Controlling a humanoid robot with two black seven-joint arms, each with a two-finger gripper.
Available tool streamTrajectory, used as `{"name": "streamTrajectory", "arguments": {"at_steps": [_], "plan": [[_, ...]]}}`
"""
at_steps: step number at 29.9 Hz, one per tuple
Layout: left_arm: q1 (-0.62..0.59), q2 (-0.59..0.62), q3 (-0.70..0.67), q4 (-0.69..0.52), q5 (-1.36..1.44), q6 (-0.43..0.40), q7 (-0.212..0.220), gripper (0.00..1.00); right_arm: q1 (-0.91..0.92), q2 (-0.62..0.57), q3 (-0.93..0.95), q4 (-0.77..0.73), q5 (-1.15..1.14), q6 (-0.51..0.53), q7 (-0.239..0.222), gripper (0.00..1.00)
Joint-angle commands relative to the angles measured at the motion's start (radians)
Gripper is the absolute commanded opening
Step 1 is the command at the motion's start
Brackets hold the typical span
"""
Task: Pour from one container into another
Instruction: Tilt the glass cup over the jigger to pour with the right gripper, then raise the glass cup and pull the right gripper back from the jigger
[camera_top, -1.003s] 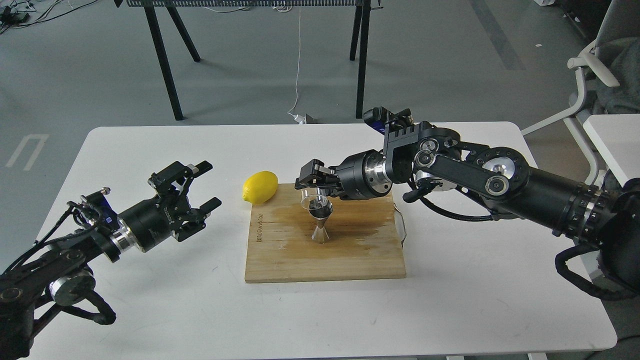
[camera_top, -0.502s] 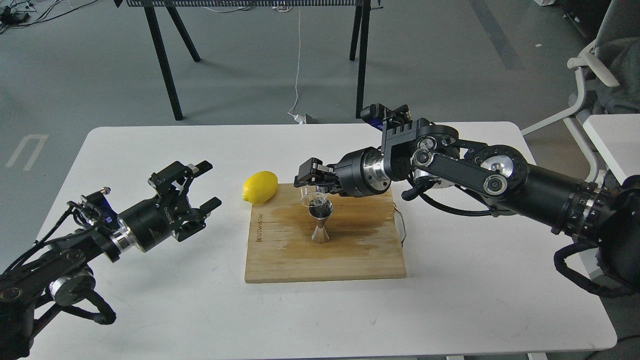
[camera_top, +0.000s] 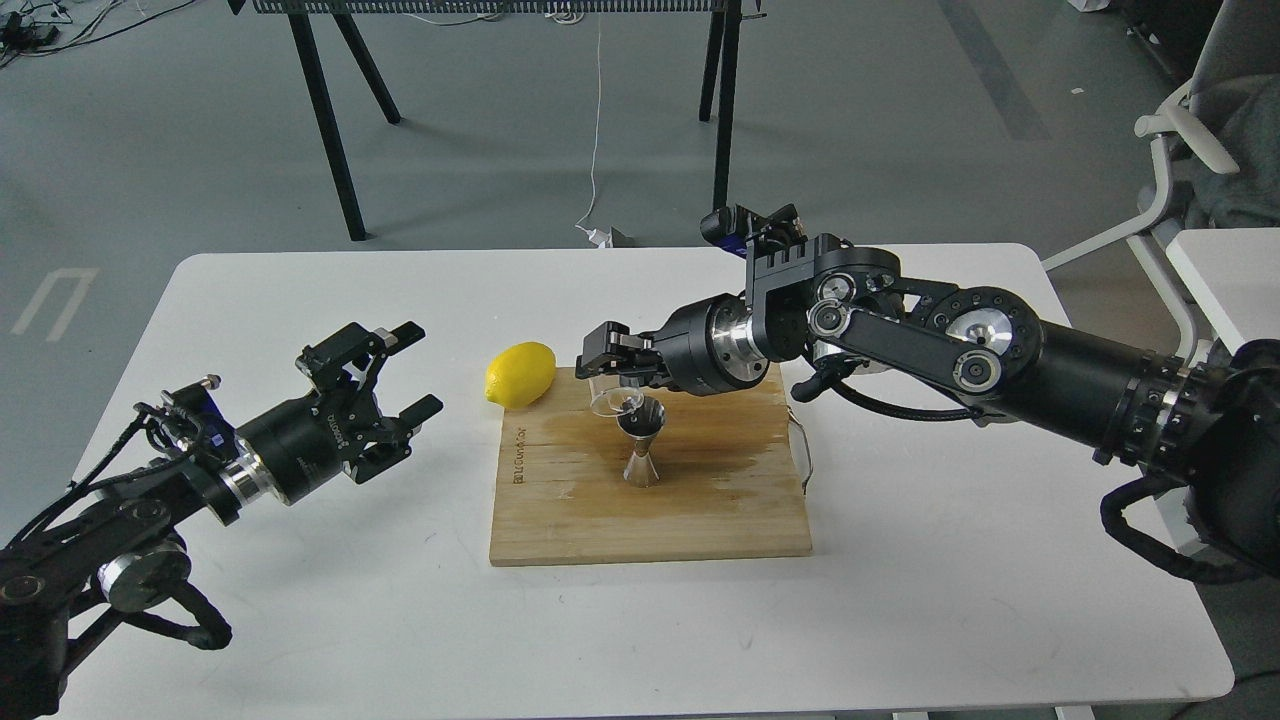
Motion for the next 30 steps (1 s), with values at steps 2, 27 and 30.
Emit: {"name": "streamTrajectory", "arguments": {"at_steps": [2,27,30], "plan": [[0.000,0.000,0.000,0.000,0.000,0.000,0.000,0.99,0.001,-0.005,-0.003,0.006,-0.002,0.000,0.000,0.48],[0.006,0.000,0.000,0.000,0.002,0.000,0.000,0.99,-0.010,-0.042,0.018,0.003,-0.005,0.000,0.000,0.48],[0.006,-0.002,0.000,0.000,0.002,0.000,0.000,0.99,-0.020,-0.051,0.049,0.005,0.003,0.000,0.000,0.48]]}}
